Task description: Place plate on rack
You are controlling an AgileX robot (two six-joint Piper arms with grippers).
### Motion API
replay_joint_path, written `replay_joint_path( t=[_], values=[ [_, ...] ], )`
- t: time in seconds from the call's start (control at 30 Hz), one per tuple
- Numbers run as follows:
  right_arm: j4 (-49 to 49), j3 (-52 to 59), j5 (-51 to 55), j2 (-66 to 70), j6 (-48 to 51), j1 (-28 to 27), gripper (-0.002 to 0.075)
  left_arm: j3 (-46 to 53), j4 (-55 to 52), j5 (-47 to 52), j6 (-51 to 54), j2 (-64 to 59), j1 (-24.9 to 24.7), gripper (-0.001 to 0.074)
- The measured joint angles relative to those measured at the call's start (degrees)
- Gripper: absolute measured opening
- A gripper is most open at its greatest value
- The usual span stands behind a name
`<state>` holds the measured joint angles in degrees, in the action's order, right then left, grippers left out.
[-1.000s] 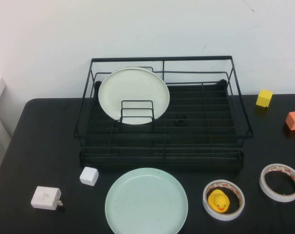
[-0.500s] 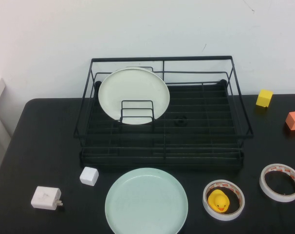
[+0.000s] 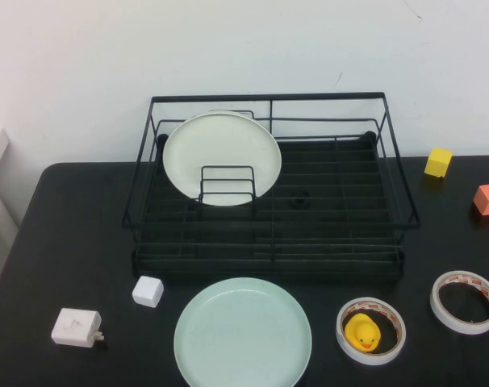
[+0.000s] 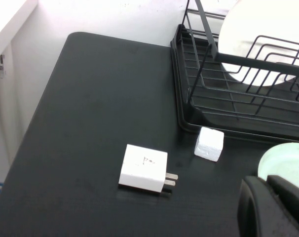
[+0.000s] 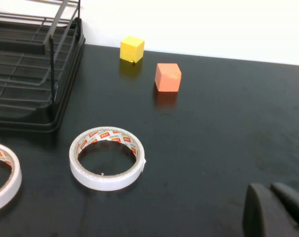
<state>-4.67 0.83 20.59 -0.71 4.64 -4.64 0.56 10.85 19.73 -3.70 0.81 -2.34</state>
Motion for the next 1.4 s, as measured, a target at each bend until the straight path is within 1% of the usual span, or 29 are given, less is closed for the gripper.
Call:
replay_joint_path(
  t=[0.17, 0.3, 0.37, 0.53, 0.7, 0.8, 0.97, 1.2, 1.4],
  values=[
    [0.0, 0.0, -0.36, 0.0, 0.0, 0.0, -0.0002, 0.11, 0.0, -0.92, 0.0, 0.0, 0.0, -0.0003],
    [0.0, 0.68, -4.28, 0.0, 0.0, 0.0, -0.0002, 0.63, 0.0, -7.47, 0.0, 0.0, 0.0, -0.0003],
    [-0.09, 0.8, -9.58, 0.0, 0.0, 0.0, -0.0002, 0.63, 0.0, -14.29, 0.0, 0.0, 0.0, -0.0003],
    [-0.09, 0.8, -29.9, 0.0, 0.0, 0.0, -0.0002, 0.63, 0.0, -31.74, 0.0, 0.0, 0.0, -0.0003],
    [-0.23, 0.8, -46.4, 0.0, 0.0, 0.0, -0.0002, 0.63, 0.0, -43.32, 0.0, 0.0, 0.0, -0.0003],
    [-0.28, 0.8, -51.39, 0.0, -0.9, 0.0, -0.0002, 0.63, 0.99, -47.99, 0.0, 0.0, 0.0, -0.0003],
    [-0.37, 0.8, -56.41, 0.0, -3.7, 0.0, -0.0002, 0.63, 2.27, -47.41, -0.1, 0.0, 0.0, -0.0003],
    [-0.37, 0.8, -57.09, 0.0, -4.64, 0.0, -0.0002, 0.63, 2.31, -46.09, -0.38, 0.0, 0.0, -0.0003],
    [-0.37, 0.8, -58.65, 0.0, -4.95, 0.0, -0.0002, 0.63, 0.88, -50.53, -4.5, 0.0, 0.0, -0.0002]
  ],
)
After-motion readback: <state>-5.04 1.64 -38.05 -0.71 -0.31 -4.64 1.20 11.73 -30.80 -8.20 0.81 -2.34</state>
